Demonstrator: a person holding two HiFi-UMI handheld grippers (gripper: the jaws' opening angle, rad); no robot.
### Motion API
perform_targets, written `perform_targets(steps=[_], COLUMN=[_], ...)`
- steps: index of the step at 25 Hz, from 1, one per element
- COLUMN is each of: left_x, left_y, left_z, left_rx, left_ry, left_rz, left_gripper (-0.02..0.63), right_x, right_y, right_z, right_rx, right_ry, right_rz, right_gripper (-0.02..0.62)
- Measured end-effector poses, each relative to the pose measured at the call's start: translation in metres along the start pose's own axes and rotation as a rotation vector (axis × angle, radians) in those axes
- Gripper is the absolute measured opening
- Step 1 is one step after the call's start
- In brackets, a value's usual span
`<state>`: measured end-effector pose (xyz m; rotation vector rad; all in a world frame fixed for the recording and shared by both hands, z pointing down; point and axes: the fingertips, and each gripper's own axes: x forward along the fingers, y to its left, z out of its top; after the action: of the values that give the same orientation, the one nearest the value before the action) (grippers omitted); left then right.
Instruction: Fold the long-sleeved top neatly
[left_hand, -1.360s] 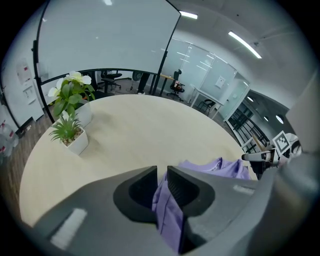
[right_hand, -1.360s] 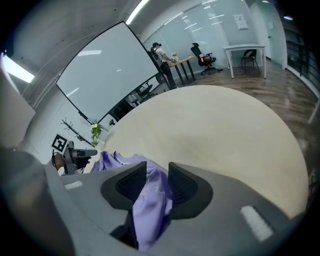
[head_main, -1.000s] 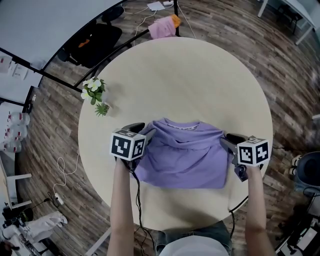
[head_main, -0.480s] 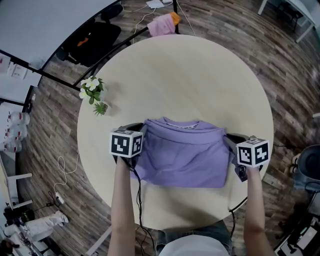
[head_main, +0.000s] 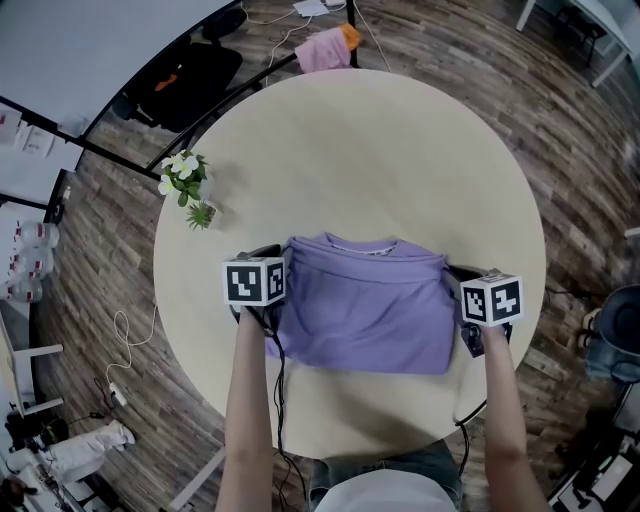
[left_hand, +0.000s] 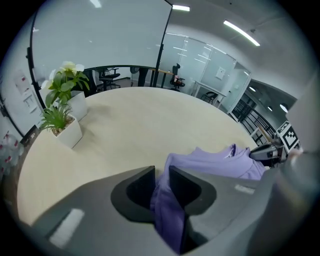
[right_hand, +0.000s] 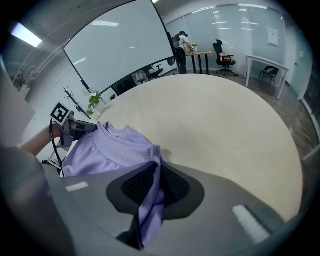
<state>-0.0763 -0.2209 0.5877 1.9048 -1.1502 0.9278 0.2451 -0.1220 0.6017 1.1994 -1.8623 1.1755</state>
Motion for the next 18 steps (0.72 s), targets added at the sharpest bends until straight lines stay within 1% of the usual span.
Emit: perform_targets(steps=[2, 4, 7, 9, 12, 14, 18], left_x=[-0.005, -0.011, -0.027, -0.042, -0.066, -0.082, -0.114], left_y=[-0.001, -0.003, -0.004, -0.001, 0.001, -0.005, -0.042], left_z=[0.003, 0.005, 0.008, 0.013, 0.023, 0.025, 0.025], left_rx=[-0.001, 0.002, -0.017, -0.029, -0.005, 0.017, 0.075], left_ry=[-0.017, -0.034, -0.079, -0.115, -0.160, -0.191, -0.267], left_rz=[-0.004, -0.015, -0.017, 0.000, 0.036, 0.043, 0.014], left_gripper=[0.103, 0.103, 0.103, 0.104, 0.104, 0.104, 0.104], right_x=[-0.002, -0.007, -0.018, -0.027, -0.044, -0.054, -0.072], right_y=[0.001, 0.003, 0.001, -0.002, -0.008, -0.011, -0.015], right_z=[0.003, 0.007, 0.009, 0.010, 0.015, 0.015, 0.013], right_rx=[-0.003, 0.004, 0.002, -0.002, 0.005, 0.014, 0.023], right_ry=[-0.011, -0.035, -0.061, -0.078, -0.118, -0.140, -0.173], right_rz=[0.017, 0.028, 0.018, 0.000, -0.035, -0.045, -0.059], right_gripper=[0.080, 0.124, 0.152, 0.168, 0.176, 0.178, 0.178])
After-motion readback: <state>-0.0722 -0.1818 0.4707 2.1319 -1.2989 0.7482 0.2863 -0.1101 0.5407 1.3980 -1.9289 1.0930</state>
